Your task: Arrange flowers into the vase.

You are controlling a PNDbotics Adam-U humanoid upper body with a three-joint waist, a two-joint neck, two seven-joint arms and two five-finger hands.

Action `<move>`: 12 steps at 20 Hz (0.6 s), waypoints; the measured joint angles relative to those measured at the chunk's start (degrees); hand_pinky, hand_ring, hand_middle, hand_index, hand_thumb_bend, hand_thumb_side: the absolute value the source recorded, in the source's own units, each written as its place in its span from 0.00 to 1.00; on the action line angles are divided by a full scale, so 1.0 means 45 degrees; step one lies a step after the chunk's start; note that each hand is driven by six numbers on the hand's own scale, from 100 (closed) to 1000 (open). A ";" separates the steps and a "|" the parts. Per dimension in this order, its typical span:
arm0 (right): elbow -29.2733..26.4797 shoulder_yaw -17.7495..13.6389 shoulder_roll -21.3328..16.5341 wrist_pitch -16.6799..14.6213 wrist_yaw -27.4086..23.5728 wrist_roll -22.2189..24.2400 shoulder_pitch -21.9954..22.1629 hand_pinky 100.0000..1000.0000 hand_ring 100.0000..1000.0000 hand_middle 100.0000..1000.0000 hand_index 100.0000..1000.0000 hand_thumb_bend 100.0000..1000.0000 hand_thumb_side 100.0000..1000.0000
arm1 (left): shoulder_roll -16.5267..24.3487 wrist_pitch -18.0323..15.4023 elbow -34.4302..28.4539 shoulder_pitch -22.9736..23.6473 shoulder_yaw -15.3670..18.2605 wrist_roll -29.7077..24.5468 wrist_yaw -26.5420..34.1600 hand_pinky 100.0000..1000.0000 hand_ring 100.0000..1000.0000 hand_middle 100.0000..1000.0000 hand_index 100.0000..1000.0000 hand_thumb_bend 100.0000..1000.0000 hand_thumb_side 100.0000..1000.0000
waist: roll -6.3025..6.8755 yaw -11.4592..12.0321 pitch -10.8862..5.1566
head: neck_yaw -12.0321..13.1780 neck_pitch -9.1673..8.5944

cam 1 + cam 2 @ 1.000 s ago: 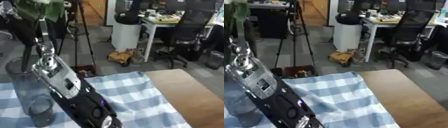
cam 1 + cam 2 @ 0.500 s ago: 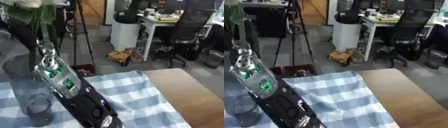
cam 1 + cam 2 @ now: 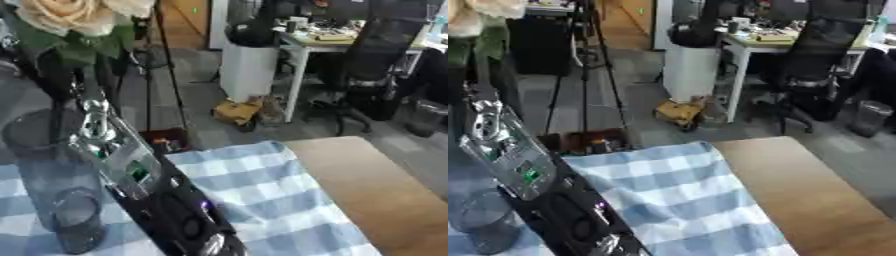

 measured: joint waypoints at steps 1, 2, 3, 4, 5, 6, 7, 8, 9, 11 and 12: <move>0.0000 -0.0003 0.0000 0.0039 0.0001 0.0027 0.0029 0.18 0.28 0.09 0.11 0.37 0.72 | 0.0000 0.0000 0.0000 0.0000 0.0000 0.0000 0.0001 0.65 0.98 0.92 1.00 0.00 1.00 | 0.0001 0.0000 0.0000 | -0.0002 0.0000; 0.0000 -0.0009 0.0000 0.0079 0.0002 0.0048 0.0050 0.19 0.28 0.09 0.11 0.37 0.72 | 0.0000 -0.0001 0.0000 0.0000 0.0000 -0.0001 0.0002 0.65 0.98 0.92 1.00 0.00 1.00 | 0.0001 0.0000 0.0000 | -0.0003 0.0000; 0.0000 -0.0012 -0.0002 0.0112 0.0017 0.0075 0.0069 0.19 0.28 0.09 0.11 0.38 0.72 | 0.0000 -0.0002 0.0000 0.0000 0.0000 -0.0002 0.0002 0.65 0.98 0.92 1.00 0.00 1.00 | 0.0001 0.0000 0.0000 | -0.0003 0.0000; 0.0000 -0.0012 -0.0002 0.0141 0.0048 0.0103 0.0076 0.19 0.28 0.10 0.11 0.38 0.72 | 0.0000 -0.0002 0.0000 0.0000 0.0000 -0.0002 0.0002 0.65 0.98 0.92 1.00 0.00 1.00 | 0.0001 0.0000 0.0000 | -0.0003 0.0000; 0.0000 -0.0012 -0.0006 0.0176 0.0071 0.0136 0.0076 0.19 0.29 0.10 0.11 0.37 0.70 | 0.0000 -0.0002 0.0000 0.0000 0.0000 -0.0002 0.0003 0.65 0.98 0.92 1.00 0.00 1.00 | 0.0001 -0.0001 0.0001 | -0.0003 0.0000; 0.0000 -0.0012 -0.0011 0.0227 0.0107 0.0176 0.0077 0.19 0.29 0.10 0.12 0.38 0.72 | 0.0000 -0.0003 0.0000 0.0000 0.0000 -0.0003 0.0003 0.66 0.98 0.92 1.00 0.00 1.00 | 0.0001 -0.0002 0.0001 | -0.0003 0.0000; 0.0000 -0.0008 -0.0019 0.0295 0.0162 0.0219 0.0082 0.19 0.29 0.10 0.12 0.38 0.72 | 0.0000 -0.0003 0.0000 0.0000 0.0000 -0.0003 0.0004 0.66 0.98 0.92 1.00 0.00 1.00 | 0.0001 -0.0006 0.0001 | -0.0005 0.0000; 0.0001 -0.0002 -0.0038 0.0373 0.0215 0.0269 0.0084 0.19 0.29 0.11 0.12 0.37 0.70 | 0.0000 -0.0003 0.0000 0.0000 0.0001 -0.0003 0.0004 0.66 0.98 0.92 1.00 0.00 1.00 | 0.0000 -0.0008 0.0001 | -0.0008 0.0000; 0.0005 0.0004 -0.0062 0.0466 0.0298 0.0333 0.0086 0.19 0.30 0.11 0.12 0.37 0.70 | 0.0000 -0.0003 0.0000 0.0000 0.0002 -0.0003 0.0004 0.66 0.98 0.92 1.00 0.00 1.00 | -0.0002 -0.0010 0.0001 | -0.0011 0.0000; 0.0035 0.0005 -0.0110 0.0681 0.0572 0.0463 0.0089 0.20 0.30 0.12 0.13 0.37 0.70 | 0.0000 -0.0003 0.0000 0.0000 0.0004 -0.0003 0.0005 0.66 0.98 0.91 1.00 0.00 1.00 | -0.0010 -0.0017 0.0001 | -0.0018 0.0001; 0.0039 0.0006 -0.0115 0.0780 0.0740 0.0528 0.0091 0.21 0.31 0.13 0.14 0.37 0.69 | 0.0000 -0.0003 0.0000 0.0000 0.0006 -0.0003 0.0005 0.66 0.98 0.91 1.00 0.00 1.00 | -0.0013 -0.0020 0.0001 | -0.0019 0.0001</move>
